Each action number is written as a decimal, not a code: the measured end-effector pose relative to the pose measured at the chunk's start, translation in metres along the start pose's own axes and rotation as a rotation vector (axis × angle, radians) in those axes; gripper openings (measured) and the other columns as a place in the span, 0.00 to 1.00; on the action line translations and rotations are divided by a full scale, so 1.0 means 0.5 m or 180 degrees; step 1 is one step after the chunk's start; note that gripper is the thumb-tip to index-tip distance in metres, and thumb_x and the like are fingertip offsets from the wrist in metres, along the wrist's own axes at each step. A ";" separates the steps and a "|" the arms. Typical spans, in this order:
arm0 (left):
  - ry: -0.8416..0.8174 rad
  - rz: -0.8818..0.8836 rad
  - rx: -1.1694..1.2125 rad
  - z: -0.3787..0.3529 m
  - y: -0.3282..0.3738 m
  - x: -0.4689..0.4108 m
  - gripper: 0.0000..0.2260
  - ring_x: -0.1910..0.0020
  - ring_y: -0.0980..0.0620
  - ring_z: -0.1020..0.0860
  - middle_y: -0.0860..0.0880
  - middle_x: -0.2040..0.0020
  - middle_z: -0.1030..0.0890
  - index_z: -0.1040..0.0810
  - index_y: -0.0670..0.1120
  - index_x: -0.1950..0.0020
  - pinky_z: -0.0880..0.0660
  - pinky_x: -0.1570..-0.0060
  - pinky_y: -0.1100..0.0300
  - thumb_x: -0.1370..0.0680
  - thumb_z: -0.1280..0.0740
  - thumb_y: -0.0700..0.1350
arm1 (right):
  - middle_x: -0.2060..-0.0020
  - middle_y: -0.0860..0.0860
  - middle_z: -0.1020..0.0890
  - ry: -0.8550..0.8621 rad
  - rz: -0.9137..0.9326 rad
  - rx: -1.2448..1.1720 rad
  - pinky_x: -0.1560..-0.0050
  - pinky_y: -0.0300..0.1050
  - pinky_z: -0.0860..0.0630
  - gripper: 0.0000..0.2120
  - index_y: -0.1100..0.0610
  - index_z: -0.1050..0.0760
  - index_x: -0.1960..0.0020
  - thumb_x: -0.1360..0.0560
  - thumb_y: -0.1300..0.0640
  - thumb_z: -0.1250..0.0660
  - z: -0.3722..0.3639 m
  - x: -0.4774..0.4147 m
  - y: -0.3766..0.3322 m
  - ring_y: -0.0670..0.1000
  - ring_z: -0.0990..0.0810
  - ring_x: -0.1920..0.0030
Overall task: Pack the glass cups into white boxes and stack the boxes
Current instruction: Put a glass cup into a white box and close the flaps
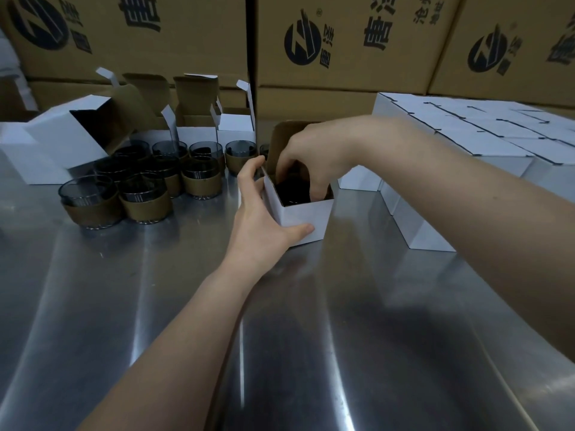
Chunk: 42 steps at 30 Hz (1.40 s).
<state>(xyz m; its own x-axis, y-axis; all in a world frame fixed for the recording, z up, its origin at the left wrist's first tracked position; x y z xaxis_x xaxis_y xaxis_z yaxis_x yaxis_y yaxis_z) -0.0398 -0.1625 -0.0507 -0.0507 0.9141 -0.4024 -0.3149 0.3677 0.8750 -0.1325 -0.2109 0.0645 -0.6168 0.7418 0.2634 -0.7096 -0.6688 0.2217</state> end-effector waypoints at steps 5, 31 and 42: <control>-0.0026 0.0015 -0.0024 -0.002 0.000 0.000 0.49 0.37 0.63 0.30 0.60 0.32 0.31 0.49 0.65 0.29 0.35 0.51 0.80 0.35 0.18 0.44 | 0.59 0.40 0.27 0.0023 -0.0002 -0.0021 0.65 0.40 0.34 0.26 0.48 0.26 0.35 0.32 0.55 0.24 -0.008 -0.003 -0.001 0.45 0.28 0.59; -0.0310 0.0065 -0.0299 -0.002 0.022 0.011 0.39 0.39 0.60 0.32 0.56 0.35 0.35 0.40 0.65 0.26 0.34 0.40 0.64 0.29 0.22 0.46 | 0.57 0.51 0.16 0.1991 -0.0590 -0.2746 0.54 0.48 0.20 0.17 0.49 0.25 0.61 0.32 0.71 0.40 -0.037 0.093 0.054 0.48 0.17 0.57; -0.0229 0.0185 0.0122 -0.001 0.024 0.006 0.16 0.40 0.77 0.34 0.56 0.33 0.31 0.30 0.62 0.31 0.40 0.44 0.82 0.19 0.38 0.56 | 0.56 0.50 0.19 0.2308 -0.0992 -0.4859 0.65 0.39 0.20 0.18 0.54 0.30 0.40 0.26 0.61 0.28 -0.170 0.072 0.071 0.41 0.19 0.65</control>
<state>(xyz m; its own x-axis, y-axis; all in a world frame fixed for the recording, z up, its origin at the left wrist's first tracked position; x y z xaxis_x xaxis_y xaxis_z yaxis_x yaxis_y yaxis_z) -0.0441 -0.1554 -0.0414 0.0009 0.9435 -0.3314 -0.2769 0.3187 0.9065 -0.2086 -0.2036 0.0018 -0.1143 0.9815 -0.1536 -0.2151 -0.1754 -0.9607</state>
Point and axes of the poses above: each hand's wrist, its own x-axis away from the middle knuckle, its own z-axis out of the back of the hand, y = z × x, the point moved 5 cm from there along -x, towards the middle knuckle
